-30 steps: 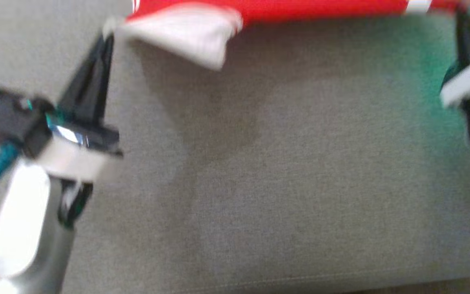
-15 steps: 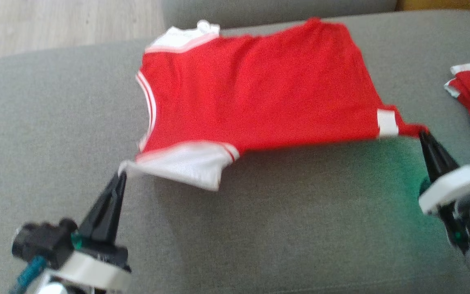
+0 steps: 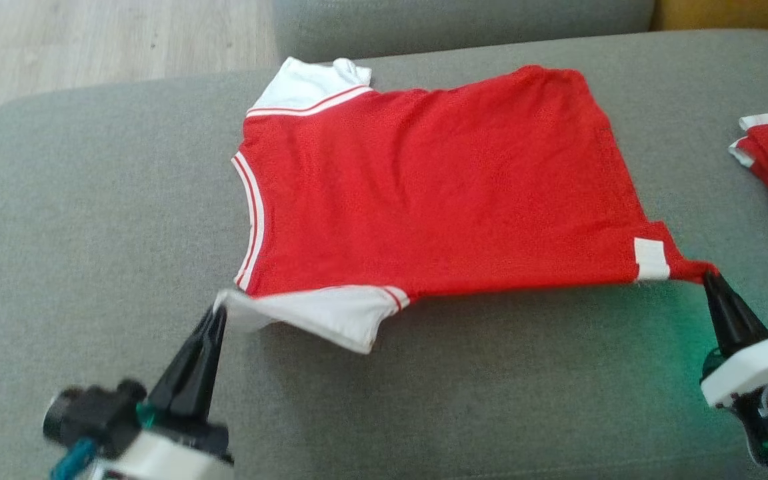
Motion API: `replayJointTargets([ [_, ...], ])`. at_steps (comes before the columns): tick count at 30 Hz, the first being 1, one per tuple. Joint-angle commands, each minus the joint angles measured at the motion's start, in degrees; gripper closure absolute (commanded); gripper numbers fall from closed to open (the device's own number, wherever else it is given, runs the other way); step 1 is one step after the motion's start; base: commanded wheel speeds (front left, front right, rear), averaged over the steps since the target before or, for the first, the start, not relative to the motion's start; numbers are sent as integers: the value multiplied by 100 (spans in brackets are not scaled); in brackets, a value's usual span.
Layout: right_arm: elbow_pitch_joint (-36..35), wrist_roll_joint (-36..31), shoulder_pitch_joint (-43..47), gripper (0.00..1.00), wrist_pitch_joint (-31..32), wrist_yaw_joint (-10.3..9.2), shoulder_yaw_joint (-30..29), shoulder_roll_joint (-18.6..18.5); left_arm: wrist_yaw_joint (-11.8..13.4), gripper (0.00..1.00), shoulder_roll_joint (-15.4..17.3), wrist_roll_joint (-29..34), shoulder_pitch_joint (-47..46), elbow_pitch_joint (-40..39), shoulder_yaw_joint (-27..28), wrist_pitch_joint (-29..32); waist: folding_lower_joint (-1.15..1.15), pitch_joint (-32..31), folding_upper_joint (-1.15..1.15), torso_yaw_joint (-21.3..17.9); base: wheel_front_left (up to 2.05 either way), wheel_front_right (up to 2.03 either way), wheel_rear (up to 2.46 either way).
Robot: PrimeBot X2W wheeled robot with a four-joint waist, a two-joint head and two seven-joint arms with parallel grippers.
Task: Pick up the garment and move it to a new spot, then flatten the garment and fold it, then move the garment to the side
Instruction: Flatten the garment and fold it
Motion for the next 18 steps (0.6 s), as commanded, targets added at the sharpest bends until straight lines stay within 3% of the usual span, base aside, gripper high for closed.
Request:
replayJointTargets([
  [1,-157,-73,-125,100,19,39,-18,-101,8,100,23,7,-426,-145,199,-31,0,65,0,14,0,0,0],
  [9,-115,-524,-859,100,545,39,-334,191,8,100,-20,91,-1760,637,12,-31,0,595,0,70,0,0,0],
  [18,329,-1062,-1923,100,714,39,-164,238,8,100,38,139,-2879,1317,-186,-31,0,1165,0,159,0,0,0],
])
